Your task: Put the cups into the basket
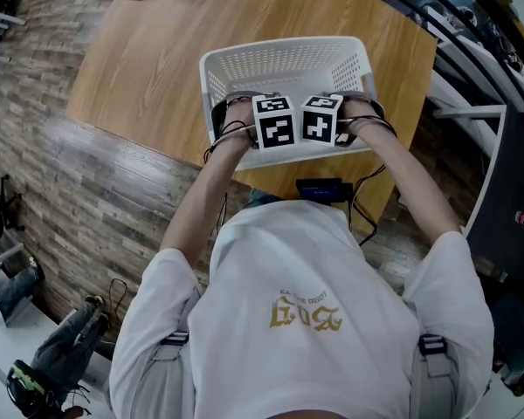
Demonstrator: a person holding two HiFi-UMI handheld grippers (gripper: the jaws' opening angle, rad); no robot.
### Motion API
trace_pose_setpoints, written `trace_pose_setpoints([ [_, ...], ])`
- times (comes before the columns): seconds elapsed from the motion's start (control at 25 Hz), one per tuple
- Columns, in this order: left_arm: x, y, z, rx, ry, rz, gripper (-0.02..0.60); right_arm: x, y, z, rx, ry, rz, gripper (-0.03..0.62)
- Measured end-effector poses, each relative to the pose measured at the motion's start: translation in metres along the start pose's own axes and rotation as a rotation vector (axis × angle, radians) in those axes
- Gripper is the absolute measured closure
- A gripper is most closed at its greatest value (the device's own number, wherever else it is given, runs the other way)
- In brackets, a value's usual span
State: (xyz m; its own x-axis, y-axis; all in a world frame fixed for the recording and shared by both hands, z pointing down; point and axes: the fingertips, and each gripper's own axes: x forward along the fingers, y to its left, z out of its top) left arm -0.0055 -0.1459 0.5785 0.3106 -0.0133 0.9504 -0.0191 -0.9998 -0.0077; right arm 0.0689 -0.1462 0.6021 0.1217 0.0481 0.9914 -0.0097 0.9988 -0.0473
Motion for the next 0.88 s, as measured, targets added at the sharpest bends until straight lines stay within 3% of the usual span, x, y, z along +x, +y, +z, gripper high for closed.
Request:
trace_pose_setpoints([
  [0.88,-0.0069,0.0001,0.0061,-0.015,-0.028,0.011,0.575,-0.0084,-0.0014,-0.0082,0.021,-0.043,-0.003,0.482],
])
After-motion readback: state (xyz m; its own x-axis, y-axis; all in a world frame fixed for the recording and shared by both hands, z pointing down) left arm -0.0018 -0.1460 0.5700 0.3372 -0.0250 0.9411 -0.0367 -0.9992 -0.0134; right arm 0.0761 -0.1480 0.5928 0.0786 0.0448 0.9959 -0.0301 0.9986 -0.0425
